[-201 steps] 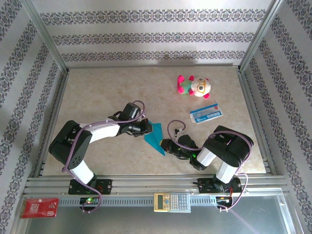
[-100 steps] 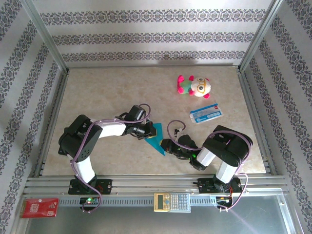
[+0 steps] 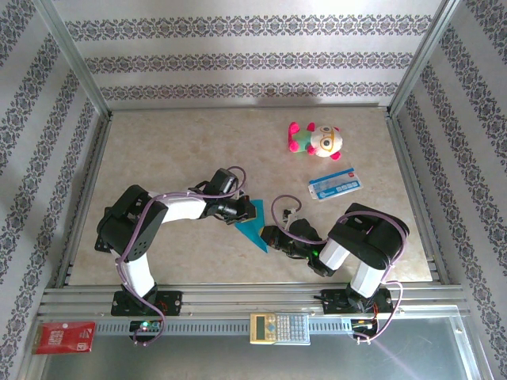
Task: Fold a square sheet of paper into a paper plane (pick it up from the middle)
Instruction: Fourth fold the wing at the center of the table.
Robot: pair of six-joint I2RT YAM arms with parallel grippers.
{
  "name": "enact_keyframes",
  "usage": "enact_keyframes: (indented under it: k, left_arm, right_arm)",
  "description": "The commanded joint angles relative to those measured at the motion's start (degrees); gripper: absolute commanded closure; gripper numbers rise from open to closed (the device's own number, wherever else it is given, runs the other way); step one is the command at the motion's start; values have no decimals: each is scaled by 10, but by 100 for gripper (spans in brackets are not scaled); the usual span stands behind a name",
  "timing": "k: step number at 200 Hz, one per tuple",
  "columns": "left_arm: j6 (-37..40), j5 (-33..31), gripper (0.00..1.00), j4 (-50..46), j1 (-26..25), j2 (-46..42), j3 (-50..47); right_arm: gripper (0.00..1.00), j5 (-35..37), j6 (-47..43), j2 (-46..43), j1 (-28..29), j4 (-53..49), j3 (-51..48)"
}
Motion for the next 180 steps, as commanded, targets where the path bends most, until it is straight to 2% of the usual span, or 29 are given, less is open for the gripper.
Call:
enact_keyframes:
  k: [1,64,149,180]
  left_arm:
    - [-2,-2,91,9,-4,14,11]
    - [10,-24,92,-4,3,22,0]
    - [16,-15,92,-3,4,41,5]
    - [11,-10,89,3,4,36,3]
  right_arm:
    - [100,11,1,32,9,-91,4]
    - [100,10,3,33,9,-93,5]
    - [100,8,6,40,10,-95,9]
    - [100,9,6,42,9,-95,9]
